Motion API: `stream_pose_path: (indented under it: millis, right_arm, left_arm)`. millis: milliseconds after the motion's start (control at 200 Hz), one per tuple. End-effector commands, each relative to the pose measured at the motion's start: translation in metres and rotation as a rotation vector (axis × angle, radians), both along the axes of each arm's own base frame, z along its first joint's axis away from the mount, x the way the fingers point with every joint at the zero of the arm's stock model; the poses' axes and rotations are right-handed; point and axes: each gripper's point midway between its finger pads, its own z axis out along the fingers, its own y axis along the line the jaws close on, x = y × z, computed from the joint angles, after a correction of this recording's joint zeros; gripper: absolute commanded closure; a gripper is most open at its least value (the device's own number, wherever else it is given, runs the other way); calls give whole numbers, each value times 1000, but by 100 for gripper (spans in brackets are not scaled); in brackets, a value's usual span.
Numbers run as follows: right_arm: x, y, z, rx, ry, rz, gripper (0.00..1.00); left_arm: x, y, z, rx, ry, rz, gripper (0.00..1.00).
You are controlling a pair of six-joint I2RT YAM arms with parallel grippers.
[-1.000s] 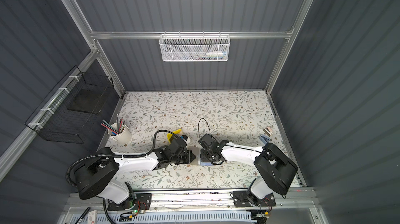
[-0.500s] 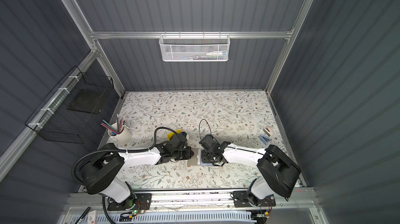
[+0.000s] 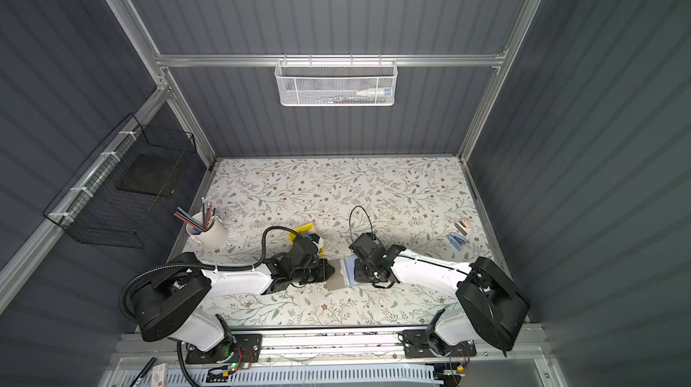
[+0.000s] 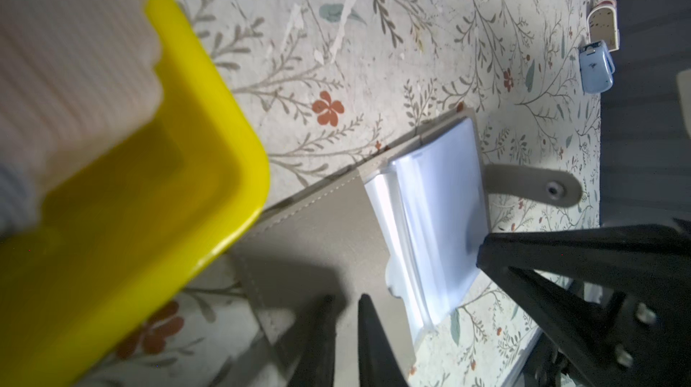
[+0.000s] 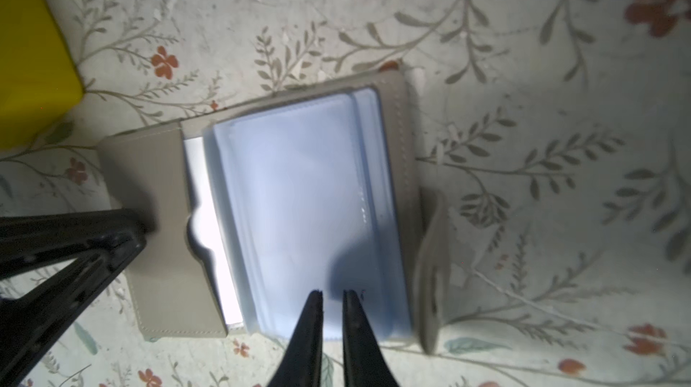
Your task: Put the credit cards into the card holder
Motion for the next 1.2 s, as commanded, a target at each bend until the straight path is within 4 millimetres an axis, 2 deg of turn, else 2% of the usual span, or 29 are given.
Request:
stream_pose_path:
  millis: [0,95,180,330,545,916,1011,1196]
  right_arm:
    - [-9,-17,-14,-73,40,-26,85]
    - [-10,-19,-16,-86,49,-27,85]
    - [-7,-17,-8,-77,31,-18,85]
    - [0,0,14,10,-25,28,84]
    - [-1,25,21,99,-40,100,84]
    - [-8,18,-3,14,30,75,84]
    - [-8,18,-1,18,21,71,84]
    - [-1,20,18,38,-28,68,84]
  left_arm:
    - [-7,8,-13,35,34,16,85]
    - [-6,11,-14,54,23,18,85]
    - [-6,13,-13,66,12,14,85]
    - [-4,12,-10,69,3,4,85]
    - [-2,7,-7,67,-6,-8,85]
    - [4,0,-4,74,-31,-29,84]
    - [7,-4,-3,73,-38,-34,84]
    - [9,-7,-2,73,-45,-42,84]
